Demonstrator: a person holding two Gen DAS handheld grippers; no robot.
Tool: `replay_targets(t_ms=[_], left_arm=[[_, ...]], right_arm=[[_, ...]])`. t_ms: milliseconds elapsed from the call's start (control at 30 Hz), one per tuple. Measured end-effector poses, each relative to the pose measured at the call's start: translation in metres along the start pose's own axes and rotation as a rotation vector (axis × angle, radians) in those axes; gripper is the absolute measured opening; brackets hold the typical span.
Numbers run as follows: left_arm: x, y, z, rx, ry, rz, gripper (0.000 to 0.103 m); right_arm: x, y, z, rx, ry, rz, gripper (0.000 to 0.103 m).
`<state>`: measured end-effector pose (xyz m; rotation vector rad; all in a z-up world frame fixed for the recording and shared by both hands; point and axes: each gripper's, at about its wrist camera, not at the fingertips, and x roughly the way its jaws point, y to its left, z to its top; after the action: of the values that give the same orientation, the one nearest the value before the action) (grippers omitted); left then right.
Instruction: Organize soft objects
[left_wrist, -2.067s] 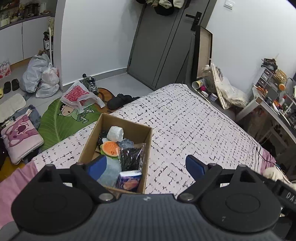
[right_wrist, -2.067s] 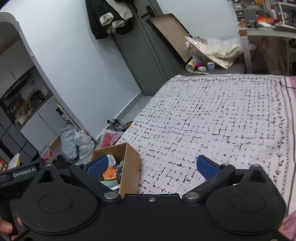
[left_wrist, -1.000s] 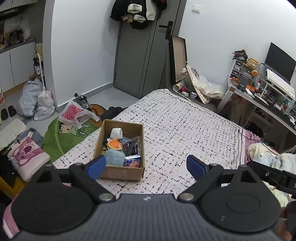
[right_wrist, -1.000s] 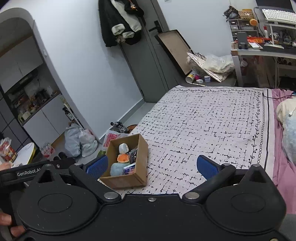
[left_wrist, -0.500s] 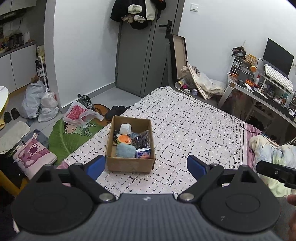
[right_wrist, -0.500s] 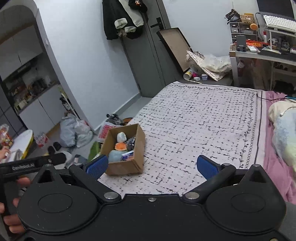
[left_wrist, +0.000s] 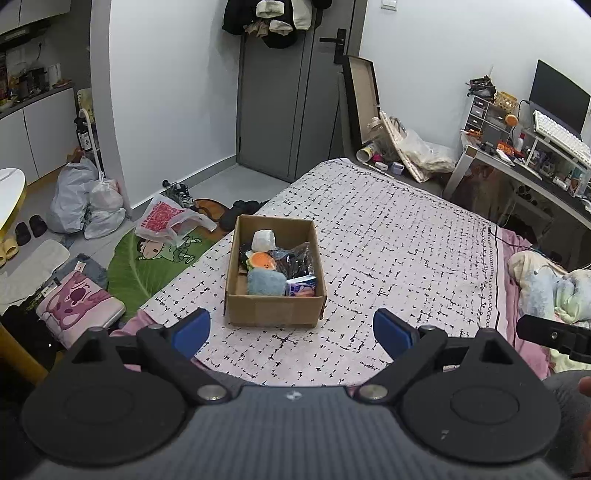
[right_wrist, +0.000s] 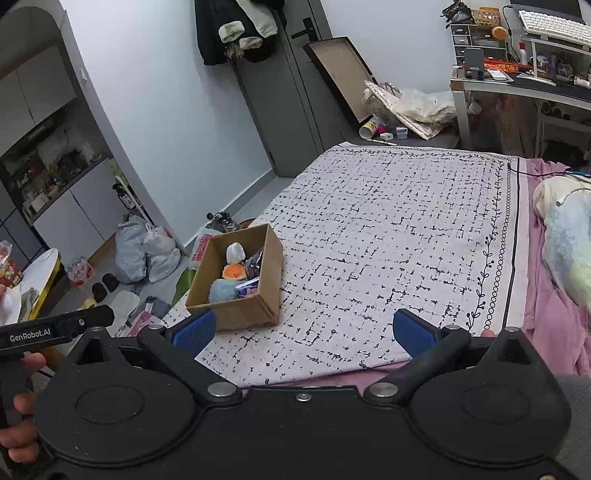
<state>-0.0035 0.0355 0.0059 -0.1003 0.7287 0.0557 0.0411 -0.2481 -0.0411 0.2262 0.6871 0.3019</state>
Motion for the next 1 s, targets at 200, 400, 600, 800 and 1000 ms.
replay_targets(t_ms=[200,400,600,800,1000], left_arm=[[0.005,0.002,-0.002,-0.01,0.013,0.019,0.094],[0.011,0.002,-0.004,-0.008,0.028,0.021,0.094],[0.016,0.002,-0.005,-0.009,0.037,0.023,0.094],[0.023,0.004,-0.007,-0.017,0.048,0.026,0.094],[0.025,0.005,-0.008,-0.018,0.053,0.024,0.094]], right_arm=[[0.005,-0.002,-0.001,0.003,0.016,0.019,0.103],[0.011,-0.001,-0.004,0.003,0.028,0.022,0.103],[0.015,0.0,-0.005,-0.006,0.037,0.03,0.103],[0.019,0.0,-0.004,-0.006,0.043,0.033,0.103],[0.021,-0.001,-0.005,-0.002,0.046,0.033,0.103]])
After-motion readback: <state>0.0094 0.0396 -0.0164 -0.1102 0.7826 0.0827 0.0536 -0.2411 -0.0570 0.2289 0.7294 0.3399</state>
